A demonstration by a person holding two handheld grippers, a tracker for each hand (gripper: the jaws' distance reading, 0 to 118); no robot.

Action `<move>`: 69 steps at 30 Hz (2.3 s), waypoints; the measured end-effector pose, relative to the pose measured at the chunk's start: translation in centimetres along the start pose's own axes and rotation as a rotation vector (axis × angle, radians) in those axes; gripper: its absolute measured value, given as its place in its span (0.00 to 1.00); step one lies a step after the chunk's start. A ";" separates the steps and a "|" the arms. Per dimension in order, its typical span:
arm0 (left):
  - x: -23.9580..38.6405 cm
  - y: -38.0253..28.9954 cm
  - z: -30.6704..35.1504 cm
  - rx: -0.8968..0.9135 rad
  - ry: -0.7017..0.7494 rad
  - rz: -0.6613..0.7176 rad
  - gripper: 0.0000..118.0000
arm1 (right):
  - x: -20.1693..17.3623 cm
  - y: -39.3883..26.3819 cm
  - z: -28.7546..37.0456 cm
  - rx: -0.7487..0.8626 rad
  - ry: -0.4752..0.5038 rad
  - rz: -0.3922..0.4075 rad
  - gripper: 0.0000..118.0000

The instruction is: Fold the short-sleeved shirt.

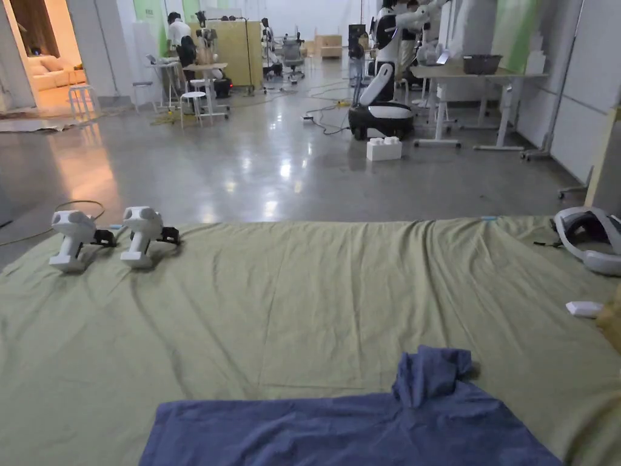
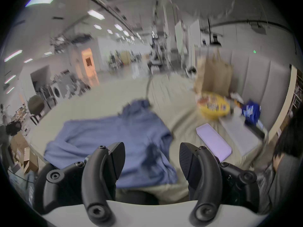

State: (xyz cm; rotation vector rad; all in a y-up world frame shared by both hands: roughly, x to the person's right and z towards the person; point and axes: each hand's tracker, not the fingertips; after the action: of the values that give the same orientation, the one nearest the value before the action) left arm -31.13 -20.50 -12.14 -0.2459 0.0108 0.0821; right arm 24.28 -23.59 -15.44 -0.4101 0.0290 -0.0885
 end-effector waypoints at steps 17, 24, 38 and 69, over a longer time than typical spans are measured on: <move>9.1 4.1 7.3 0.153 -0.099 -0.147 0.01 | -10.0 4.6 8.6 0.313 0.159 0.200 0.04; 8.2 4.7 6.1 0.110 -0.123 -0.097 0.01 | -10.6 5.0 7.3 0.297 0.173 0.210 0.03; 2.0 1.5 -10.8 -0.157 -0.094 0.063 0.53 | -9.9 3.1 -1.0 0.114 0.124 0.220 0.02; -3.7 -8.4 -40.3 -0.785 0.059 0.131 0.06 | -6.1 1.0 -13.5 -0.152 0.105 0.186 0.31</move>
State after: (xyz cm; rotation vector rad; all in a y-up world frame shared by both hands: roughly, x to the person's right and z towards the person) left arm -34.16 -38.77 -49.15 -1.0328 0.0535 0.2087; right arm 17.62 -27.49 -28.15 -0.5524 0.1782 0.0760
